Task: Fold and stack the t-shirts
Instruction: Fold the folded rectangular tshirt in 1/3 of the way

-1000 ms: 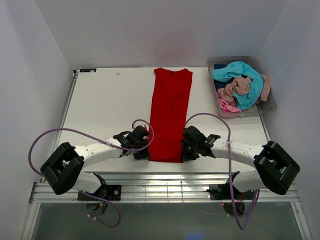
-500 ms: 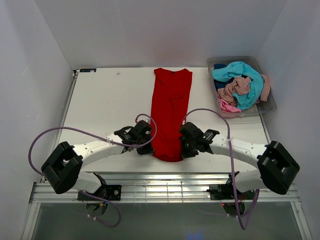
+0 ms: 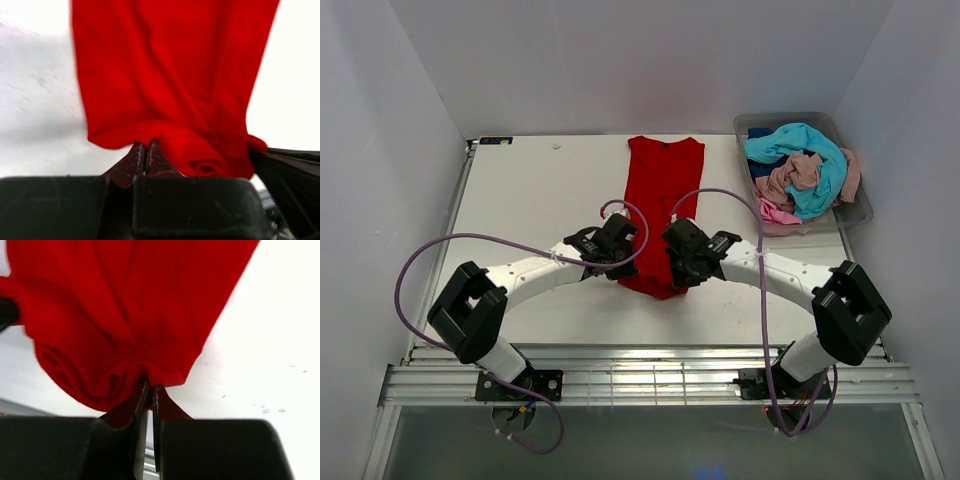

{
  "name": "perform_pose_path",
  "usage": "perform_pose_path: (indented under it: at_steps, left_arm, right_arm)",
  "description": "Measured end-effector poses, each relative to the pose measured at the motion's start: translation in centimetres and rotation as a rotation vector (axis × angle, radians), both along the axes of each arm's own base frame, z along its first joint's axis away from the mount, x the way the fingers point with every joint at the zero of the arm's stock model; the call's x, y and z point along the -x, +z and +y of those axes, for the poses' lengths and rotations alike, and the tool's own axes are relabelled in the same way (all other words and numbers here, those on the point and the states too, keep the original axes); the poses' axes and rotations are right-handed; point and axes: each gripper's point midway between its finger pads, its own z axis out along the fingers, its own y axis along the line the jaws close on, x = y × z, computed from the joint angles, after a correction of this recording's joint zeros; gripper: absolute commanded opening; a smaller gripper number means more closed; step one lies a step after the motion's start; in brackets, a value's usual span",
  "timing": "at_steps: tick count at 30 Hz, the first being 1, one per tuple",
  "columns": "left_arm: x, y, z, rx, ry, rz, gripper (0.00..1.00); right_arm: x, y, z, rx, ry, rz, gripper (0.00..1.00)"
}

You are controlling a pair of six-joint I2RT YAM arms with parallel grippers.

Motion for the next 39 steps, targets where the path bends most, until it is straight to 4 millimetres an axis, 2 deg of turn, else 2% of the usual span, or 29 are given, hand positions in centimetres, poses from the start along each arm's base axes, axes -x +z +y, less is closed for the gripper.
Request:
perform_pose_path:
  at_steps: [7,19,24,28,35,39]
  left_arm:
    - [-5.2,0.3,1.6,-0.021,0.086,-0.040,0.00]
    - [-12.7,0.1,0.8,-0.011,0.114,-0.079,0.00]
    - [-16.0,0.7,1.1,0.014,0.131,-0.097,0.00]
    - [-18.7,1.1,0.5,0.038,0.127,-0.117,0.00]
    - [-21.6,0.5,0.0,0.039,0.109,-0.130,0.00]
    - [-22.7,-0.4,0.4,0.031,0.113,-0.119,0.00]
  right_arm:
    - [-4.7,-0.3,-2.2,0.082,-0.072,-0.035,0.08]
    - [-12.1,-0.4,-2.4,0.130,-0.099,-0.077,0.08]
    - [-15.3,-0.2,-2.5,0.125,-0.115,-0.098,0.08]
    - [-17.6,0.3,-2.7,0.114,-0.129,-0.116,0.08]
    - [-21.2,-0.2,-3.3,0.112,-0.146,-0.120,0.08]
    - [-23.0,-0.9,-3.3,0.111,-0.144,-0.115,0.08]
